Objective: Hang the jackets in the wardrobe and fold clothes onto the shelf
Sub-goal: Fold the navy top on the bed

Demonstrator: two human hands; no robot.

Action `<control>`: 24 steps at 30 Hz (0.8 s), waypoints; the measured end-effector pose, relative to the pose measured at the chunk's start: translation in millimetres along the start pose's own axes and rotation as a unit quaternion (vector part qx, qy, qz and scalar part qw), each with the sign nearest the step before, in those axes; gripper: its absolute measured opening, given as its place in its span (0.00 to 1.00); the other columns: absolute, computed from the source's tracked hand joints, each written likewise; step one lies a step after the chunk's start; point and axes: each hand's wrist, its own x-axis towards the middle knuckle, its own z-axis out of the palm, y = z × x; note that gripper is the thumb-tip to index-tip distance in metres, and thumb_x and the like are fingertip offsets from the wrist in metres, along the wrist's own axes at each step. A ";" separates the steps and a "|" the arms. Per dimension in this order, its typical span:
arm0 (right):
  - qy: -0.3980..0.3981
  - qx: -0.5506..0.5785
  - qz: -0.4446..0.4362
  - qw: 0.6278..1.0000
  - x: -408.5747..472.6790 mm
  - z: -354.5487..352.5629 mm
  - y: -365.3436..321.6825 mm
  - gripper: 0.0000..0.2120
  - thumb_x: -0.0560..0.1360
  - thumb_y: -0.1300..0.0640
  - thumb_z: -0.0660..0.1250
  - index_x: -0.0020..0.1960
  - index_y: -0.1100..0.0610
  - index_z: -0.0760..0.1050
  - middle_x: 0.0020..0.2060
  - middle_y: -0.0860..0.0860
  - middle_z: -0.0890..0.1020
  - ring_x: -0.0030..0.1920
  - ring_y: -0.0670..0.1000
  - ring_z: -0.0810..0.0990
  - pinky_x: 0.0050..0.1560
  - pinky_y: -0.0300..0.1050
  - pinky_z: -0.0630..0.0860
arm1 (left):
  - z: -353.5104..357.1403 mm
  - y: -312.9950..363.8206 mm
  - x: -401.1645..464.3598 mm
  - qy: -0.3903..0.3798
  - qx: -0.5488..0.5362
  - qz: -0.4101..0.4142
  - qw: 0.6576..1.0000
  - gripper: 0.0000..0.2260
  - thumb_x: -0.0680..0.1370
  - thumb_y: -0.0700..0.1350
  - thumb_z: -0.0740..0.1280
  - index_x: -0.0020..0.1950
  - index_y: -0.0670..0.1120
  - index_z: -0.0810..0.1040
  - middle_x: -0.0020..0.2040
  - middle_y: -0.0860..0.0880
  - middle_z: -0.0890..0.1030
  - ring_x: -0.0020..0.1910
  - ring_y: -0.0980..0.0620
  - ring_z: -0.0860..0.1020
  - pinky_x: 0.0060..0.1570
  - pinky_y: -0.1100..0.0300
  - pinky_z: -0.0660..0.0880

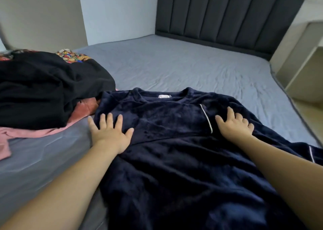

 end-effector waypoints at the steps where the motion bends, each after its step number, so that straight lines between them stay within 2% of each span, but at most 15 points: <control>1: -0.043 -0.005 -0.015 0.999 -2.6 -7.6 17.9 0.36 0.76 0.32 0.47 0.79 0.47 0.49 0.76 0.54 0.61 0.74 0.58 0.59 0.72 0.61 0.51 | -11.6 6.5 -4.9 0.001 0.033 -0.006 0.999 0.32 0.79 0.65 0.39 0.80 0.53 0.38 0.80 0.46 0.40 0.78 0.40 0.38 0.69 0.31 0.33; 3: -0.087 -0.034 -0.049 0.994 -8.3 -21.4 53.7 0.34 0.76 0.31 0.46 0.78 0.45 0.50 0.77 0.50 0.58 0.76 0.54 0.57 0.73 0.60 0.50 | -38.8 36.0 -18.2 0.011 0.025 0.043 0.999 0.31 0.81 0.58 0.47 0.80 0.52 0.37 0.80 0.46 0.38 0.78 0.37 0.39 0.68 0.29 0.34; 5: -0.086 -0.059 -0.037 0.994 -13.4 -36.0 87.9 0.33 0.76 0.32 0.46 0.78 0.43 0.52 0.78 0.48 0.55 0.77 0.55 0.54 0.73 0.60 0.50 | -63.3 80.3 -37.4 -0.001 -0.046 0.160 0.986 0.34 0.79 0.57 0.53 0.79 0.54 0.38 0.80 0.48 0.39 0.79 0.41 0.40 0.71 0.31 0.37; 8: -0.086 -0.009 0.081 0.993 -18.3 -56.9 143.5 0.31 0.76 0.34 0.45 0.77 0.44 0.54 0.77 0.51 0.59 0.75 0.59 0.58 0.71 0.63 0.51 | -88.7 157.3 -70.6 0.018 -0.094 0.307 0.947 0.38 0.76 0.61 0.58 0.79 0.57 0.41 0.81 0.51 0.44 0.79 0.43 0.44 0.72 0.31 0.45; 10: -0.100 -0.005 0.151 0.984 -19.4 -66.7 183.7 0.31 0.76 0.34 0.45 0.76 0.45 0.56 0.76 0.53 0.60 0.75 0.60 0.57 0.71 0.65 0.50 | -97.7 204.8 -85.1 0.033 -0.110 0.350 0.930 0.39 0.75 0.62 0.60 0.79 0.57 0.42 0.81 0.51 0.46 0.78 0.42 0.47 0.71 0.31 0.52; 13: -0.083 0.006 0.244 0.966 -22.5 -72.6 240.0 0.40 0.73 0.30 0.55 0.77 0.51 0.54 0.76 0.58 0.58 0.74 0.63 0.55 0.73 0.64 0.52 | -93.5 259.9 -92.3 -0.020 -0.153 0.327 0.932 0.42 0.74 0.63 0.63 0.80 0.56 0.42 0.80 0.49 0.48 0.77 0.40 0.51 0.68 0.34 0.60; 15: -0.082 0.097 0.295 0.947 -20.9 -72.3 272.1 0.47 0.69 0.30 0.65 0.77 0.56 0.56 0.73 0.61 0.63 0.72 0.65 0.61 0.72 0.60 0.59 | -81.4 281.0 -92.1 -0.015 -0.111 0.274 0.955 0.42 0.75 0.65 0.61 0.80 0.55 0.41 0.79 0.47 0.50 0.76 0.39 0.53 0.66 0.34 0.63; 16: -0.105 0.160 0.295 0.936 -20.2 -73.1 282.2 0.46 0.68 0.32 0.69 0.75 0.60 0.60 0.70 0.62 0.68 0.69 0.64 0.67 0.70 0.59 0.65 | -75.6 286.3 -90.0 0.012 -0.080 0.250 0.965 0.40 0.76 0.65 0.59 0.80 0.54 0.41 0.78 0.46 0.52 0.76 0.39 0.54 0.65 0.34 0.64; 18: -0.168 0.204 0.252 0.931 -23.3 -77.9 293.1 0.37 0.72 0.38 0.70 0.70 0.63 0.69 0.65 0.61 0.75 0.62 0.61 0.76 0.64 0.54 0.72 | -73.1 293.1 -84.1 0.065 -0.048 0.209 0.974 0.35 0.79 0.59 0.57 0.80 0.52 0.44 0.77 0.44 0.57 0.73 0.39 0.58 0.61 0.39 0.68; 20: -0.177 0.067 0.186 0.964 -23.5 -84.6 300.2 0.24 0.78 0.42 0.62 0.62 0.61 0.74 0.57 0.59 0.79 0.52 0.58 0.79 0.55 0.47 0.74 | -80.7 298.2 -76.7 0.108 -0.036 0.197 0.974 0.30 0.80 0.48 0.58 0.79 0.47 0.50 0.72 0.41 0.66 0.67 0.38 0.67 0.55 0.45 0.72; 22: -0.147 -0.031 0.131 0.980 -14.9 -96.2 303.8 0.13 0.79 0.51 0.57 0.46 0.59 0.74 0.38 0.55 0.80 0.35 0.54 0.77 0.43 0.44 0.74 | -94.2 304.1 -70.6 0.171 -0.048 0.197 0.964 0.22 0.78 0.40 0.59 0.72 0.43 0.60 0.61 0.39 0.76 0.57 0.38 0.75 0.46 0.47 0.74; 23: -0.139 -0.033 0.112 0.983 -7.1 -103.1 305.9 0.12 0.78 0.56 0.56 0.40 0.59 0.72 0.31 0.54 0.78 0.32 0.53 0.77 0.39 0.43 0.74 | -102.3 305.6 -68.6 0.200 -0.076 0.190 0.958 0.17 0.77 0.38 0.58 0.66 0.42 0.64 0.56 0.38 0.78 0.53 0.37 0.77 0.42 0.48 0.72; 24: -0.126 0.004 0.107 0.986 3.1 -111.3 309.3 0.12 0.77 0.60 0.55 0.38 0.61 0.71 0.28 0.54 0.77 0.33 0.55 0.79 0.35 0.42 0.73 | -109.5 305.2 -67.1 0.219 -0.111 0.174 0.954 0.13 0.78 0.39 0.57 0.62 0.42 0.66 0.53 0.38 0.79 0.51 0.36 0.77 0.39 0.49 0.70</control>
